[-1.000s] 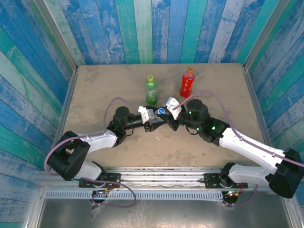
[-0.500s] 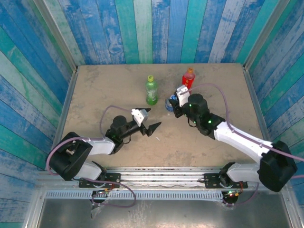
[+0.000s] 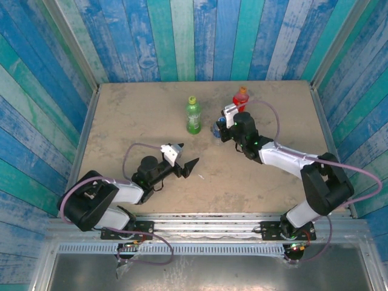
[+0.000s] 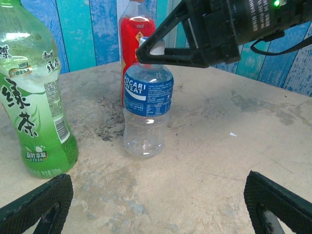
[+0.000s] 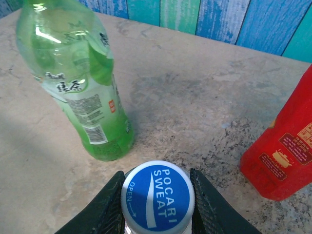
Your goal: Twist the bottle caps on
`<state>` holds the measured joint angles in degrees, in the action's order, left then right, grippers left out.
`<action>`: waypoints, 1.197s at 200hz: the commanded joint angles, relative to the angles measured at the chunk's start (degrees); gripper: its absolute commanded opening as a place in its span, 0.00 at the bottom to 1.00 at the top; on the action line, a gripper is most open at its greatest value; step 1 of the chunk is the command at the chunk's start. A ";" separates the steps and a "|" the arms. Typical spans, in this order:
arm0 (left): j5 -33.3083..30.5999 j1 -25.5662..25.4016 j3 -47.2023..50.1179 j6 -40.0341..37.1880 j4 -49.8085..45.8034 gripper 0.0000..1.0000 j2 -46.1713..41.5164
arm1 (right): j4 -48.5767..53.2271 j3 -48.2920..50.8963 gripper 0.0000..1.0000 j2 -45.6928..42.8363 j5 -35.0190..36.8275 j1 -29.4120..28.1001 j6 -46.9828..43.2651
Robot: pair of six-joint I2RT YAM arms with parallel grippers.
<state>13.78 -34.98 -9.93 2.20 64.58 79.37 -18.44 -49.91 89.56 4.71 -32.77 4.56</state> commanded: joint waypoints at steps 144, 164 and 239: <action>-13.55 13.99 -6.87 -6.73 -18.81 0.94 -18.04 | 0.24 5.08 0.93 -20.00 4.02 4.80 -8.92; -20.17 15.94 -4.61 -8.35 -18.04 0.94 -20.29 | -0.27 9.93 0.94 -24.81 4.99 8.11 -12.08; -26.00 24.32 1.01 -8.08 -5.48 0.94 -10.80 | -17.74 29.56 0.99 -24.83 6.50 18.69 -12.48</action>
<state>-9.43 -12.38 -10.33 -5.19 51.86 64.75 -27.16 -22.92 62.22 10.33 -16.34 -8.19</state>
